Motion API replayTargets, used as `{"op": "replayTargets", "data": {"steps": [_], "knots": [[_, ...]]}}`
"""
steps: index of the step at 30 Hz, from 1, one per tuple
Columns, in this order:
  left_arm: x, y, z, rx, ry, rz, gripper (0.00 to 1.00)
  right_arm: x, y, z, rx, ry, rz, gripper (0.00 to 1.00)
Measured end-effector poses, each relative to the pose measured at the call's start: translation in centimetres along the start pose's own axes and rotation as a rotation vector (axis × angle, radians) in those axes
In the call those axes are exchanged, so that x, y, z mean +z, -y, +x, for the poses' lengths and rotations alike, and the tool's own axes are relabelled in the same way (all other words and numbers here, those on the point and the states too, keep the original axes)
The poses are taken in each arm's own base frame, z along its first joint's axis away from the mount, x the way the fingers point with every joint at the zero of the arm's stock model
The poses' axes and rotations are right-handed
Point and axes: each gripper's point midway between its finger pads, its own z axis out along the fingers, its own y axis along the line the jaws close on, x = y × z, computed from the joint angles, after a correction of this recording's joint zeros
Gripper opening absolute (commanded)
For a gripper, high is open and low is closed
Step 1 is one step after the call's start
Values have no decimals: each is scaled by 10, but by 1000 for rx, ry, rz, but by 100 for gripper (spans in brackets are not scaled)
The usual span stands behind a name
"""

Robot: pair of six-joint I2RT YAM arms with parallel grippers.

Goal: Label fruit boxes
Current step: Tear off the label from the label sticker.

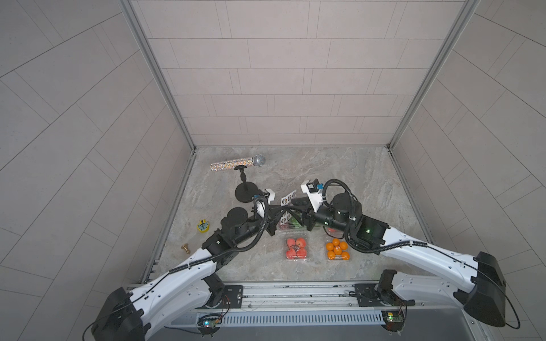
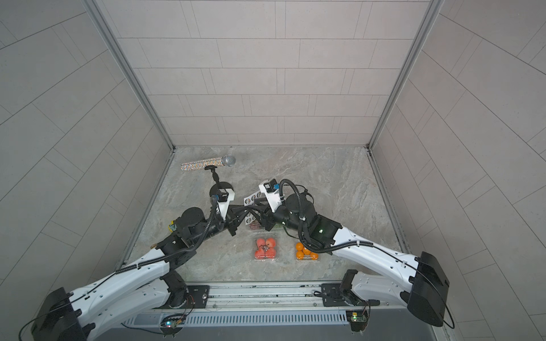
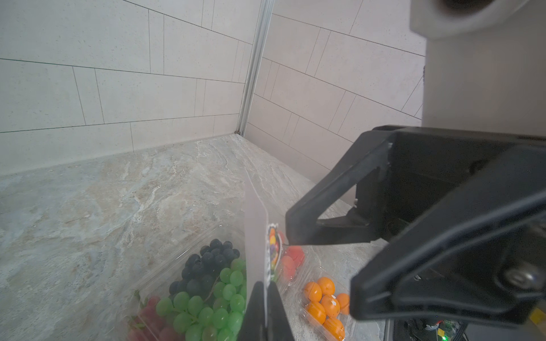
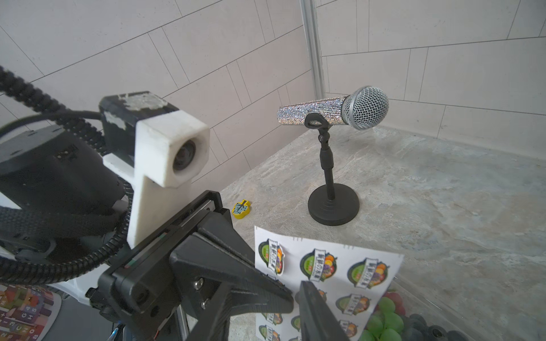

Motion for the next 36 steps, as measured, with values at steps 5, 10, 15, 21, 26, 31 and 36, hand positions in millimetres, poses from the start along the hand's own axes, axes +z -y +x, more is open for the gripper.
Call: {"op": "replayTargets", "data": {"steps": [5,10,15,21,26,31,36], "knots": [[0,3,0,1,-1,17,0,5,1,0,-3,1,1,32],[0,5,0,1,-3,26,0,8,2,1,-5,-1,1,20],[0,5,0,2,-4,27,0,10,2,0,-7,0,4,7],[1,5,1,8,-3,26,0,10,3,0,-7,0,11,0],[3,1,3,6,-8,8,0,11,3,0,-7,0,10,0],[8,-7,10,-2,-31,-25,0,11,-1,0,-6,-1,-12,0],[10,-11,14,-5,-42,-42,0,10,-2,1,-5,5,-15,0]]}}
